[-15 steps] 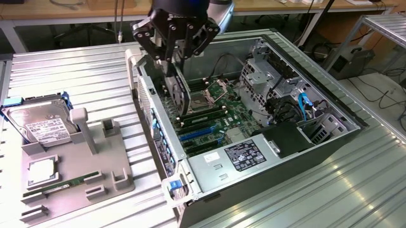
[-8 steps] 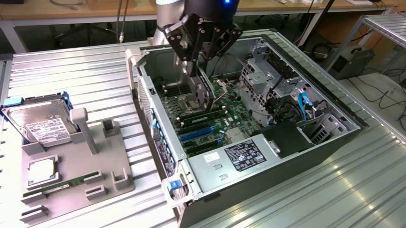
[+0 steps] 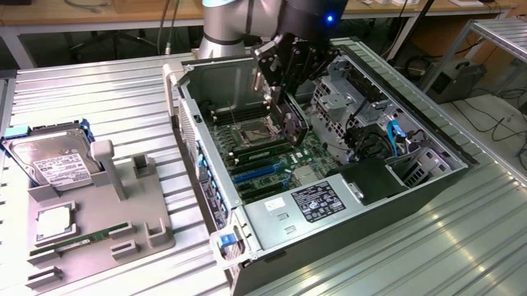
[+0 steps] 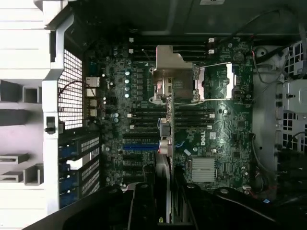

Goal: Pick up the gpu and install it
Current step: 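Pick up the gpu and move the gpu toward the slot, then insert the gpu into the slot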

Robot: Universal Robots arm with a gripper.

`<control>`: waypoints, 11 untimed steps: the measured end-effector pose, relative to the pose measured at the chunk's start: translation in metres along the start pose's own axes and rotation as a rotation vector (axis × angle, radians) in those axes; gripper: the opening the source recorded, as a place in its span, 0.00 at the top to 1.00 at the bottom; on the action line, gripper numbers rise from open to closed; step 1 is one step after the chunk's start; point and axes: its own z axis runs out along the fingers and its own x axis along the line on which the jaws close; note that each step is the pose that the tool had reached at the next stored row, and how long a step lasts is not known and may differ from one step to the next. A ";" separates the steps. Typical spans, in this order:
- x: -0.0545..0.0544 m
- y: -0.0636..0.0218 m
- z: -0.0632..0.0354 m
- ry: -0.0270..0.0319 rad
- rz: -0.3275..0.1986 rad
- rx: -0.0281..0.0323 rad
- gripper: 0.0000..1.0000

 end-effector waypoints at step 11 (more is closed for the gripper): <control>-0.017 0.0049 0.0089 0.0014 -0.003 0.0001 0.74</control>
